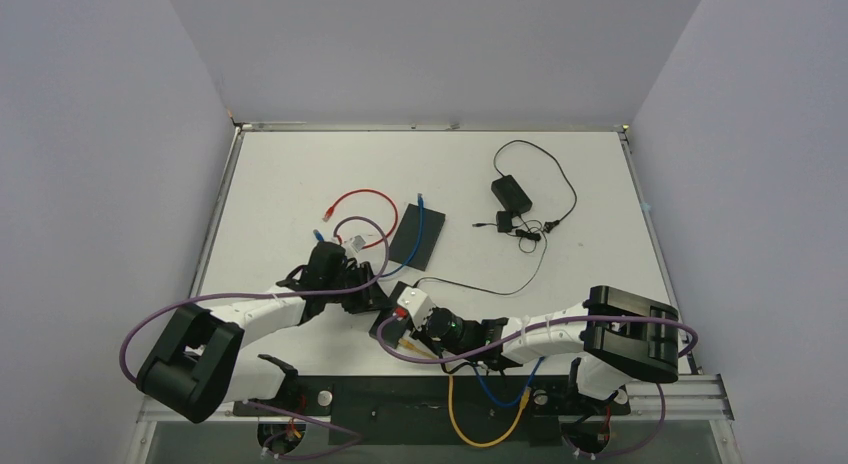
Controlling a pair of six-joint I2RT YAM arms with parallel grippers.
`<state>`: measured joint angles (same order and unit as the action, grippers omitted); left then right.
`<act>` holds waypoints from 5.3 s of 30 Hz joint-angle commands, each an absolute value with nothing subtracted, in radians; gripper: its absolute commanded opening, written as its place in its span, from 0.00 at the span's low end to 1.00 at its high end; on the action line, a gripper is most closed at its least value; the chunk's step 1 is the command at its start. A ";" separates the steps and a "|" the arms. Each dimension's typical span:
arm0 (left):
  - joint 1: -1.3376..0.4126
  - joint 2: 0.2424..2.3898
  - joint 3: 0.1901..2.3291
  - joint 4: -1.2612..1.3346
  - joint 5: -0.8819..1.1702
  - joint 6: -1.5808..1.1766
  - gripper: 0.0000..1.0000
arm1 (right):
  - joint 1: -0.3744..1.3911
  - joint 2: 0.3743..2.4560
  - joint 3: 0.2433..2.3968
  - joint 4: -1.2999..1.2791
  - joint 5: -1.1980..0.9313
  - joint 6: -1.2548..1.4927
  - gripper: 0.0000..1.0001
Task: Insert the plug into the switch port
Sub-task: Insert the connector into the switch port, then place the switch port at the center of the board.
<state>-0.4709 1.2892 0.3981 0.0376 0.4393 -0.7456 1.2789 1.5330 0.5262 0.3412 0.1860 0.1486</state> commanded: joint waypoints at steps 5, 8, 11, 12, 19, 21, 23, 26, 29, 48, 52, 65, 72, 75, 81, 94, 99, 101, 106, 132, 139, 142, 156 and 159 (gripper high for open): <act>-0.561 1.277 0.383 0.004 0.540 -0.757 0.26 | 1.275 1.515 0.561 0.595 0.258 0.111 0.00; -0.582 1.275 0.385 0.004 0.525 -0.762 0.24 | 1.271 1.510 0.568 0.610 0.261 0.103 0.00; -0.605 1.276 0.390 0.005 0.506 -0.770 0.22 | 1.265 1.506 0.578 0.618 0.261 0.093 0.00; -0.618 1.278 0.391 0.005 0.502 -0.774 0.22 | 1.261 1.506 0.586 0.619 0.258 0.087 0.00; -0.669 1.304 0.391 0.035 0.483 -0.796 0.21 | 1.237 1.498 0.626 0.630 0.237 0.068 0.00; -0.678 1.305 0.384 0.046 0.483 -0.804 0.21 | 1.227 1.495 0.634 0.635 0.233 0.065 0.00; -0.688 1.304 0.380 0.053 0.482 -0.810 0.20 | 1.219 1.491 0.642 0.640 0.229 0.064 0.00; -0.697 1.299 0.374 0.058 0.481 -0.818 0.19 | 1.206 1.484 0.652 0.650 0.225 0.064 0.00; -0.704 1.292 0.369 0.062 0.480 -0.824 0.19 | 1.194 1.478 0.663 0.665 0.226 0.067 0.00; -0.719 1.233 0.375 0.044 0.451 -0.842 0.18 | 1.165 1.460 0.666 0.634 0.169 0.052 0.00; -0.719 1.214 0.404 -0.014 0.406 -0.831 0.20 | 1.160 1.434 0.622 0.626 0.148 0.052 0.00; -0.658 1.070 0.520 -0.284 0.188 -0.780 0.49 | 1.157 1.354 0.503 0.581 0.105 0.078 0.00; -0.554 0.944 0.568 -0.394 0.191 -0.743 0.55 | 1.155 1.220 0.416 0.531 0.217 0.084 0.00; -0.533 0.908 0.584 -0.419 0.184 -0.729 0.56 | 1.151 1.136 0.392 0.482 0.282 0.083 0.00; -0.518 0.875 0.595 -0.439 0.181 -0.717 0.58 | 1.109 0.914 0.365 0.336 0.526 0.107 0.00; -0.511 0.855 0.556 -0.394 0.241 -0.728 0.60 | 0.719 0.796 0.396 0.071 0.847 0.434 0.00; -0.511 0.838 0.545 -0.394 0.253 -0.725 0.61 | 0.499 0.837 0.405 0.095 0.828 0.501 0.00; -0.512 0.832 0.537 -0.394 0.260 -0.723 0.61 | 0.414 0.855 0.407 0.102 0.811 0.533 0.00; -0.510 0.819 0.513 -0.379 0.284 -0.725 0.61 | 0.269 0.941 0.429 0.122 0.771 0.571 0.00; -0.505 0.833 0.491 -0.335 0.339 -0.707 0.62 | -0.131 1.498 0.720 -0.037 0.329 0.839 0.01; -0.502 0.842 0.489 -0.330 0.346 -0.701 0.62 | -0.132 1.531 0.702 -0.011 0.266 0.841 0.32; -0.502 0.849 0.492 -0.328 0.352 -0.698 0.62 | -0.132 1.506 0.691 -0.012 0.273 0.834 0.44; -0.500 0.863 0.500 -0.308 0.371 -0.687 0.63 | -0.055 1.188 0.710 -0.149 0.385 0.715 0.63; -0.500 0.860 0.499 -0.307 0.373 -0.686 0.63 | -0.011 1.146 0.726 -0.150 0.390 0.675 0.62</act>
<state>-0.5076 0.8635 0.4866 -0.3546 0.3531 -0.7097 -0.0608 1.2079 0.6861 -0.1383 0.3424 0.7437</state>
